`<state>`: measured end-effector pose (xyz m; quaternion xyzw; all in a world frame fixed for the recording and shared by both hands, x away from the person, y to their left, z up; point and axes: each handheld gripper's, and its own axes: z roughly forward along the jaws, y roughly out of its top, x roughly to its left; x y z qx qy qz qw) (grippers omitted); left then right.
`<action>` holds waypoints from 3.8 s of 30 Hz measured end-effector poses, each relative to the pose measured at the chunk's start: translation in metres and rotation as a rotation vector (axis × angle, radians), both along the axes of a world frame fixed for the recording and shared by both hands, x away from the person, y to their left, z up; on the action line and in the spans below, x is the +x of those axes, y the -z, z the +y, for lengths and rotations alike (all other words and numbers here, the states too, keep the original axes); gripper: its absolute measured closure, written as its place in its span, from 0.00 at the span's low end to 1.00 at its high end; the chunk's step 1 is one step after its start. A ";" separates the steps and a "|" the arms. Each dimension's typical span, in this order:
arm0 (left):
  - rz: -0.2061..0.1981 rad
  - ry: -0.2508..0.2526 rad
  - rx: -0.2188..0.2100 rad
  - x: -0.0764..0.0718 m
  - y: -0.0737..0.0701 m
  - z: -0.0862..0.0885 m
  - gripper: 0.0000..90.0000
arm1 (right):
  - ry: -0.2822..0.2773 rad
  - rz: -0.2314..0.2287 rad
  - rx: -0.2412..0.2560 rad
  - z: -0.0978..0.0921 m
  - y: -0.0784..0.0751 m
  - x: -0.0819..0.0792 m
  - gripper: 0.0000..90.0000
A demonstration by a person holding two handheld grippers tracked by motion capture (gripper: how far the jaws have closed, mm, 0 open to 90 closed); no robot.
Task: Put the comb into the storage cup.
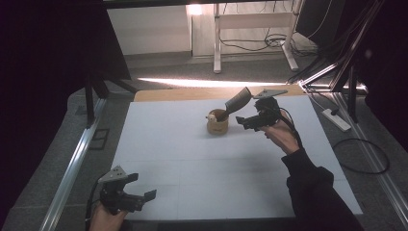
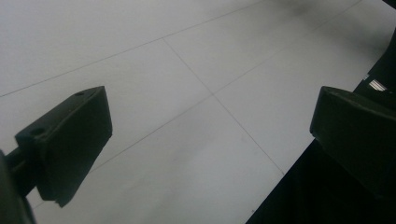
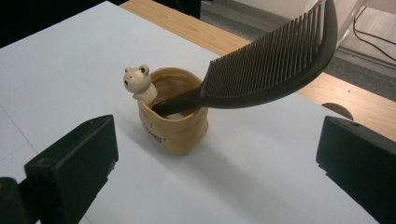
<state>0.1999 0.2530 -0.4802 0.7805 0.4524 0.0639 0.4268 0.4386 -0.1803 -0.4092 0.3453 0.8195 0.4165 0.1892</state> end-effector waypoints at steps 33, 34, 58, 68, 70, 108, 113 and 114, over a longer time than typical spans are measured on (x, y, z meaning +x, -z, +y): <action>-0.008 0.011 -0.010 -0.001 0.000 0.001 0.00 | -0.052 0.014 -0.006 -0.002 0.004 -0.027 0.00; -0.008 0.010 -0.010 -0.001 0.000 0.001 0.00 | -0.055 0.015 -0.004 -0.002 0.004 -0.028 0.00; -0.006 0.010 -0.010 -0.001 0.000 0.001 0.00 | -0.079 0.009 -0.005 -0.016 -0.002 -0.053 0.01; -0.006 0.011 -0.010 -0.001 0.000 0.001 0.00 | -0.083 -0.007 -0.027 -0.019 -0.002 -0.064 0.00; -0.007 0.011 -0.010 -0.001 0.000 0.001 0.00 | -0.078 -0.008 -0.022 -0.021 -0.002 -0.065 0.00; -0.005 0.007 -0.011 0.000 0.000 0.001 0.00 | -0.037 0.018 -0.026 -0.061 0.009 -0.096 0.00; -0.003 0.005 -0.010 0.000 0.000 0.001 0.00 | -0.028 0.020 -0.028 -0.067 0.011 -0.100 0.00; -0.003 0.005 -0.010 0.000 0.000 0.001 0.00 | -0.027 0.019 -0.028 -0.068 0.011 -0.101 0.00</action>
